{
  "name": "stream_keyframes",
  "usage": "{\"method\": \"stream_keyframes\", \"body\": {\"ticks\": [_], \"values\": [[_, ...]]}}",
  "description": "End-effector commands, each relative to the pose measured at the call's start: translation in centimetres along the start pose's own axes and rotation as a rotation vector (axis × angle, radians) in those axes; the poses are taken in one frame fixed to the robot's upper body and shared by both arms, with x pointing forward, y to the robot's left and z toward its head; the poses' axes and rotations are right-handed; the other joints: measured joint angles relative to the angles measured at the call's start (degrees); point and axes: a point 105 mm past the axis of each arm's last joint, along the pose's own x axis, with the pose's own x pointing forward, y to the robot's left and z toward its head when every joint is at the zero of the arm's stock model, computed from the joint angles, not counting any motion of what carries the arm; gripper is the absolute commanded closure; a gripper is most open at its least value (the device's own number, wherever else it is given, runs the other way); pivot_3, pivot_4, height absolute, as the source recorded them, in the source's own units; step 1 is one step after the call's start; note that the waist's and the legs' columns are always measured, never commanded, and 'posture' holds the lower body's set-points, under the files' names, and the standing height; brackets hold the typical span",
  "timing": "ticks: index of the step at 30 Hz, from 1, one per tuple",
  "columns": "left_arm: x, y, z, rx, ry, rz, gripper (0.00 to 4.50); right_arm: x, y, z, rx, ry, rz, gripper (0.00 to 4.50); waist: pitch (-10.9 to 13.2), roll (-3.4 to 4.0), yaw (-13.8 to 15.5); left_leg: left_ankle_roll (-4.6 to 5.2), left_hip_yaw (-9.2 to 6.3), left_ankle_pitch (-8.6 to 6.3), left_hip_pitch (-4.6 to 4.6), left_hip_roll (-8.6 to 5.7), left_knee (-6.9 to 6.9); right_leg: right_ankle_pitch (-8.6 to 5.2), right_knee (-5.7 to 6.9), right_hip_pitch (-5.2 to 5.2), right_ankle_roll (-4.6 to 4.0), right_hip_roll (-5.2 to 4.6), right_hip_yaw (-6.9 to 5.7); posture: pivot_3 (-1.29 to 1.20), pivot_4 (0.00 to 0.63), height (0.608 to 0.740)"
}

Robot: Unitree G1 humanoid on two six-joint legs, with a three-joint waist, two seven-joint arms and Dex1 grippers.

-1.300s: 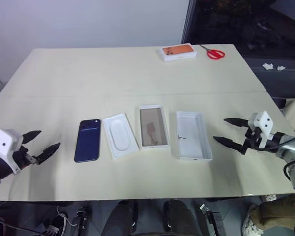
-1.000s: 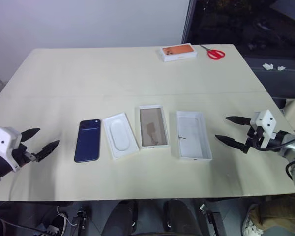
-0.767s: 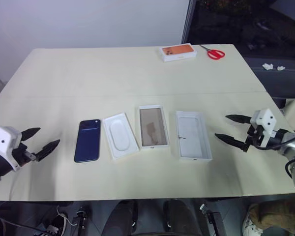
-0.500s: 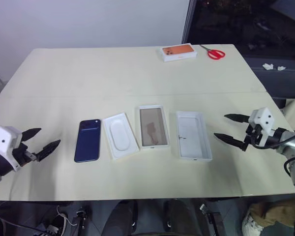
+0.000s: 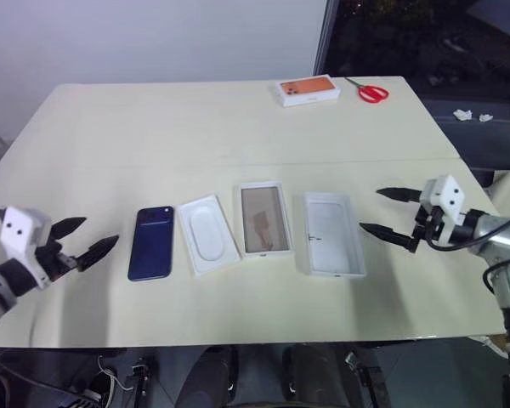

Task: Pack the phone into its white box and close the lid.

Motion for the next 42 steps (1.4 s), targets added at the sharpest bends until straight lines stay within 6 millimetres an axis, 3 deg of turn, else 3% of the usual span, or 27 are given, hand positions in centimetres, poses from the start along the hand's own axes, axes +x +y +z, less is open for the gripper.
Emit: {"method": "stream_keyframes", "body": {"ticks": [1, 4, 6, 11, 17, 29, 39, 42], "values": [[1.0, -1.9, 1.2, -0.067, -0.029, -0.039, 0.05, 1.4, 1.4, 2.2, -0.094, -0.034, 0.079, 0.02, 0.00, -0.01, 0.00, 0.00, 0.00, 0.00, 0.00, 0.00, 0.00, 0.00, 0.00, 0.00, 0.00, 0.00, 0.00, 0.00, 0.150, 0.740], [2.0, -3.6, 1.6, -0.204, -0.027, -0.074, 0.05, 2.4, 2.8, 3.0, -0.114, -0.041, 0.153, 0.02, 0.00, -0.01, 0.01, 0.01, 0.00, -0.01, 0.00, -0.01, 0.03, 0.00, 0.00, 0.00, 0.01, 0.01, 0.00, 0.00, 0.150, 0.740], [3.0, -4.4, 0.9, -0.206, 0.019, -0.046, 0.05, 3.2, 3.4, 3.8, -0.131, -0.060, 0.190, 0.02, 0.00, -0.01, 0.08, 0.01, -0.01, -0.01, 0.00, -0.01, 0.05, 0.01, 0.02, 0.02, 0.01, 0.02, 0.00, 0.00, 0.150, 0.740], [4.9, -5.6, -0.5, -0.348, 0.079, 0.028, 0.05, 4.7, 3.4, 5.3, -0.153, -0.109, 0.214, 0.02, 0.00, -0.03, 0.08, 0.01, -0.01, 0.00, 0.01, -0.01, 0.08, 0.01, 0.07, 0.00, 0.02, 0.06, 0.00, 0.00, 0.150, 0.740], [6.4, -9.4, -1.5, -0.582, 0.139, -0.035, 0.05, 5.3, 3.4, 5.1, -0.151, -0.115, 0.213, 0.02, 0.01, -0.10, 0.23, 0.00, -0.02, 0.00, 0.01, -0.05, 0.14, 0.01, 0.08, 0.03, 0.02, 0.07, -0.01, 0.00, 0.150, 0.740], [8.0, -9.8, -2.1, -0.796, 0.201, -0.056, 0.05, 5.5, 3.2, 4.8, -0.153, -0.122, 0.181, 0.02, -0.01, -0.09, 0.12, -0.08, -0.03, 0.05, 0.08, -0.04, 0.14, 0.01, 0.16, 0.07, 0.02, 0.13, 0.00, 0.00, 0.150, 0.740], [9.4, -10.0, -2.5, -0.861, 0.207, -0.055, 0.05, 5.5, 3.1, 4.7, -0.163, -0.116, 0.158, 0.02, -0.03, -0.08, 0.29, -0.29, -0.03, 0.17, 0.09, -0.05, 0.15, 0.01, 0.16, 0.09, 0.02, 0.12, 0.00, 0.00, 0.150, 0.740], [9.5, -10.1, -2.8, -0.866, 0.212, -0.051, 1.31, 5.5, 3.0, 4.7, -0.168, -0.115, 0.150, 0.00, -0.03, -0.08, 0.31, -0.29, -0.03, 0.17, 0.09, -0.07, 0.15, 0.01, 0.15, 0.10, 0.02, 0.11, 0.00, 0.00, 0.150, 0.740]]}}
